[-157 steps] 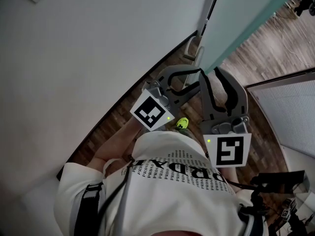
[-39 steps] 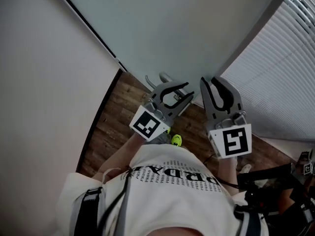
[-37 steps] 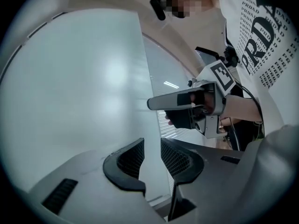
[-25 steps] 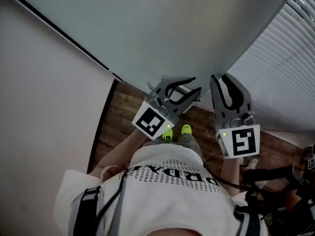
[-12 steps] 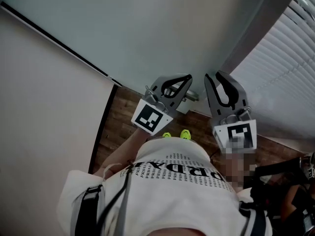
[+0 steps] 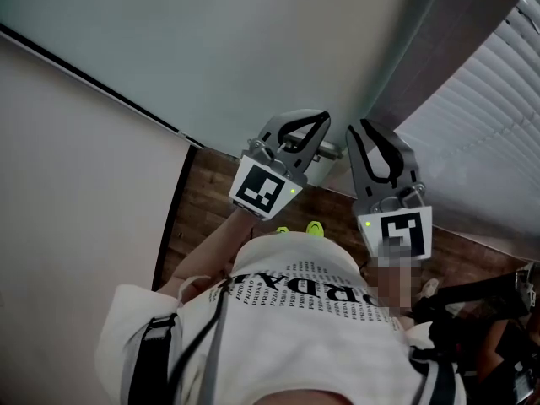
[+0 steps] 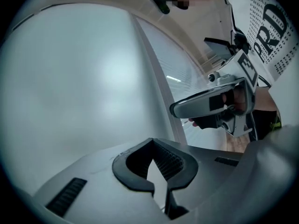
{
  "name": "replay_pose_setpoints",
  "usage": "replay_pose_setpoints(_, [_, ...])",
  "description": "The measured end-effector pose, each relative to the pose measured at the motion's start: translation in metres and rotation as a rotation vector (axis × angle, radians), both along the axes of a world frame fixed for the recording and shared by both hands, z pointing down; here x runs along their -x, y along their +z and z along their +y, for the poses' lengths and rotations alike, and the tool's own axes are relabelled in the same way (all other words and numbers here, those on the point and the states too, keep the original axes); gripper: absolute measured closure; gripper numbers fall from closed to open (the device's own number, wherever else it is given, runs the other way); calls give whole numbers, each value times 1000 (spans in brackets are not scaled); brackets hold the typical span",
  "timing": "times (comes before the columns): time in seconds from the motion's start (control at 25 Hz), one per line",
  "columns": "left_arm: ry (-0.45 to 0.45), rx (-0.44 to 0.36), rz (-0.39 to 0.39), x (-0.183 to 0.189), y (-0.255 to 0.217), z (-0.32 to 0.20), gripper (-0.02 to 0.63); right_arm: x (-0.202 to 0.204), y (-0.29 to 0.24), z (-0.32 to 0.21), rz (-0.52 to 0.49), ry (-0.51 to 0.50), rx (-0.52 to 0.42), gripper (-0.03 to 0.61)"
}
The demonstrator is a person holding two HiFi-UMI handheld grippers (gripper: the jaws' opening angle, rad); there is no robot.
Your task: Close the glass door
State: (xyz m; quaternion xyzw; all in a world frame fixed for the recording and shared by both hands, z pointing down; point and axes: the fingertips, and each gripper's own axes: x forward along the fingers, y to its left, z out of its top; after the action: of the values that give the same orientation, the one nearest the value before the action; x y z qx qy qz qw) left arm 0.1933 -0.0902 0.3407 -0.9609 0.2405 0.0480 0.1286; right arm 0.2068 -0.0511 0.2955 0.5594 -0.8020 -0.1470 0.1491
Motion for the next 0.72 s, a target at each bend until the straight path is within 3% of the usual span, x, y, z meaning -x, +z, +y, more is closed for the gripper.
replay_pose_setpoints(0.32, [-81,-40,-23,-2,-4,-22,612,27,2,1,-8,-129,29,520])
replay_pose_setpoints(0.48, [-87,-38,-16,-3,-7,-16,612,21,-3,-2,-23,-114,18,522])
replay_pose_setpoints(0.56, [-85,-21,-1,-3,-8,-15,612,19,-5,-4,-13,-106,10,580])
replay_pose_setpoints(0.72, [-85,-21,-12,-4,-9,-16,612,19,-1,-8,8,-113,22,580])
